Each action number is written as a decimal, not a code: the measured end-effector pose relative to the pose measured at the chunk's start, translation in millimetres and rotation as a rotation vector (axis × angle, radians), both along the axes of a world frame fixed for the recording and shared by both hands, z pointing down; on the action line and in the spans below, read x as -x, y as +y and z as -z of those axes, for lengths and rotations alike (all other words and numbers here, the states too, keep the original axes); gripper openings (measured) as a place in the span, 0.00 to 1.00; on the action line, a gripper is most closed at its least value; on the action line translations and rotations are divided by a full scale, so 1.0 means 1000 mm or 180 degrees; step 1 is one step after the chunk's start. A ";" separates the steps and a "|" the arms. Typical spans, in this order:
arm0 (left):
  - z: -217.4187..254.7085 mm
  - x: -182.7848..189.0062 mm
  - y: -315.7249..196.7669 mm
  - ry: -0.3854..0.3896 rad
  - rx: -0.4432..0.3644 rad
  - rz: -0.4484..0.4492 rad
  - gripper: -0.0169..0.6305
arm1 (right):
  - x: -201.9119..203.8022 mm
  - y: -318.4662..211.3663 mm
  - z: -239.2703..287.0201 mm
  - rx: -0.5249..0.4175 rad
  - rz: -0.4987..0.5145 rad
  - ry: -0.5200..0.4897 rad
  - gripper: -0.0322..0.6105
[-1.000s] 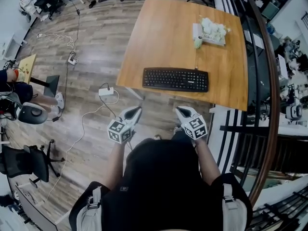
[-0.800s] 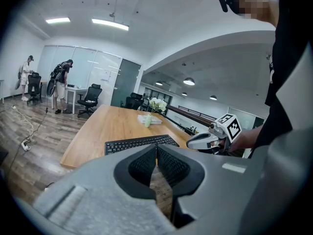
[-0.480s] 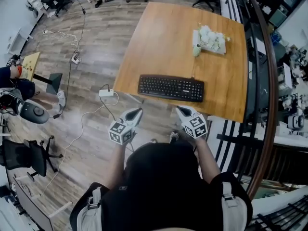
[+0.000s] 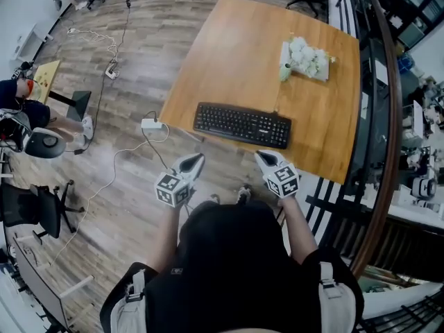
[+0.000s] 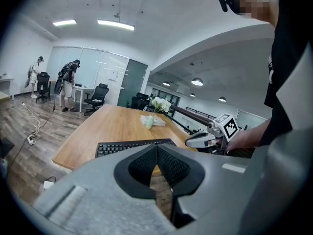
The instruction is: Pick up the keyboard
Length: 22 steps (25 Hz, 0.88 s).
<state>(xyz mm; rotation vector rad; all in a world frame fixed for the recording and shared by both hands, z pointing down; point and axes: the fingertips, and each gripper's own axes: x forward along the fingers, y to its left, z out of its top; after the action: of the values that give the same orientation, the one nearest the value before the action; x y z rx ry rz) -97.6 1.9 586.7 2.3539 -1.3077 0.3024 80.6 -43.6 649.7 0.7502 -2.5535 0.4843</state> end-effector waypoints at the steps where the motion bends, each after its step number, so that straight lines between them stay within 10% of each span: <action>1: -0.001 -0.002 0.001 0.0001 -0.0004 0.0022 0.05 | -0.002 0.000 -0.001 0.0005 0.0022 0.0003 0.05; 22: -0.013 -0.041 0.020 0.0024 0.0025 0.0204 0.05 | -0.042 0.010 -0.014 -0.0001 0.0303 0.0100 0.05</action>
<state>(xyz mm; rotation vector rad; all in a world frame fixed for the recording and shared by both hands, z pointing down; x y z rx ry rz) -56.8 22.2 599.9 2.2992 -1.3729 0.2782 122.2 -33.9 663.2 0.6279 -2.5465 0.4377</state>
